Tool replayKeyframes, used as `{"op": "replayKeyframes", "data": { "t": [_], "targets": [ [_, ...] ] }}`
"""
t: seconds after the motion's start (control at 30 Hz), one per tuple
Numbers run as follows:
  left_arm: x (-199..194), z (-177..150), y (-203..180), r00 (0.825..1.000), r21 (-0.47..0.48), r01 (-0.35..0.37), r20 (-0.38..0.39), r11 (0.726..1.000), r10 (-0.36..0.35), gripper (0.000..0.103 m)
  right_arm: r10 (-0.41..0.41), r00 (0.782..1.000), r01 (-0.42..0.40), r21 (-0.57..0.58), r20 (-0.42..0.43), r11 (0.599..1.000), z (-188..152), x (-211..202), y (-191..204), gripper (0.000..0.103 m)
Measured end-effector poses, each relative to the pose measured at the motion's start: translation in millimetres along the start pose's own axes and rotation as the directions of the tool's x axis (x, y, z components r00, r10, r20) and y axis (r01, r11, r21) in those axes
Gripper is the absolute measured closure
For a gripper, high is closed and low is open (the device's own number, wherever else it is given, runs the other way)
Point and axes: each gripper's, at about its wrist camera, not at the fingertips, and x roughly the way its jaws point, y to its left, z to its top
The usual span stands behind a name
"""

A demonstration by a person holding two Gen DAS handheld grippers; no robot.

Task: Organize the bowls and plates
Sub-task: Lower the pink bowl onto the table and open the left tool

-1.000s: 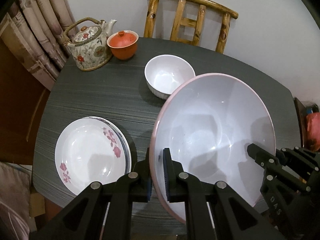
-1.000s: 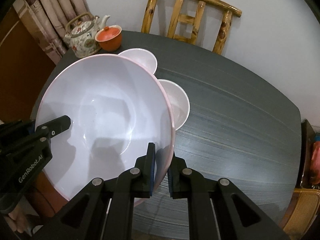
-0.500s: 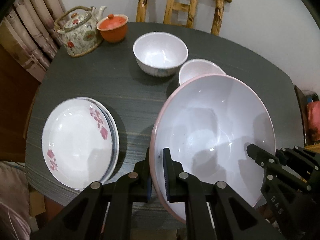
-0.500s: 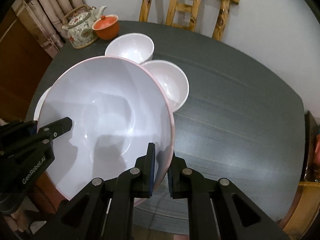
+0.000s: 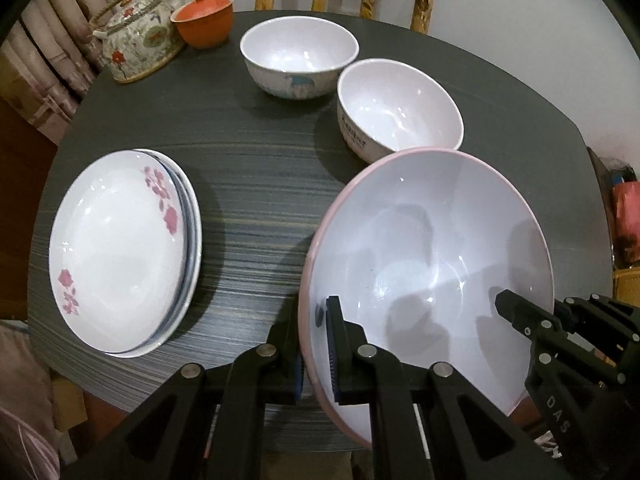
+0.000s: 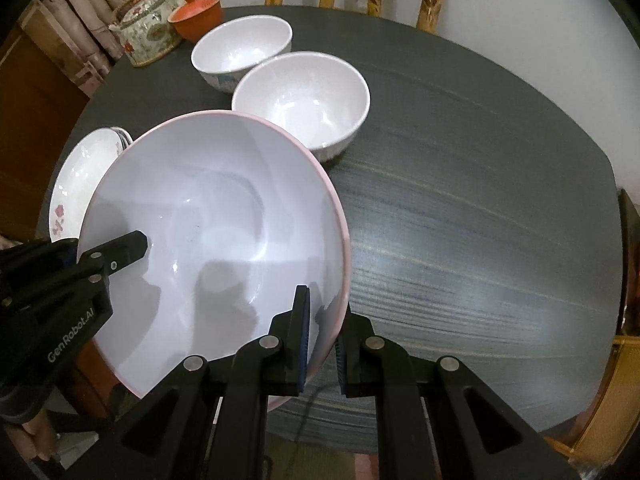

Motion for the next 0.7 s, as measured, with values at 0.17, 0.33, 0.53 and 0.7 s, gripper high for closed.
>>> {"op": "replayKeyframes", "data": {
  "t": [0.17, 0.33, 0.53, 0.7],
  "targets": [
    [10.3, -7.9, -3.4, 1.000, 0.009, 0.004, -0.014, 1.000, -0.004, 0.094, 0.000, 1.000, 0.000, 0.015, -0.013, 1.000, -8.8, 8.4, -5.0, 0.092],
    [18.1, -11.1, -3.7, 1.000, 0.016, 0.008, -0.012, 1.000, -0.008, 0.094, 0.005, 1.000, -0.004, 0.027, -0.025, 1.000, -15.0, 16.1, -8.7, 0.092],
    [22.2, -12.6, -5.7, 1.000, 0.024, 0.000, -0.008, 1.000, 0.000, 0.094, 0.011, 0.999, -0.010, 0.040, -0.034, 0.999, -14.3, 25.9, -9.0, 0.092],
    [27.4, -13.9, -6.9, 1.000, 0.026, 0.006, -0.010, 1.000, -0.006, 0.094, 0.017, 0.999, -0.015, 0.046, -0.033, 0.999, -12.9, 31.6, -11.4, 0.092]
  ]
}}
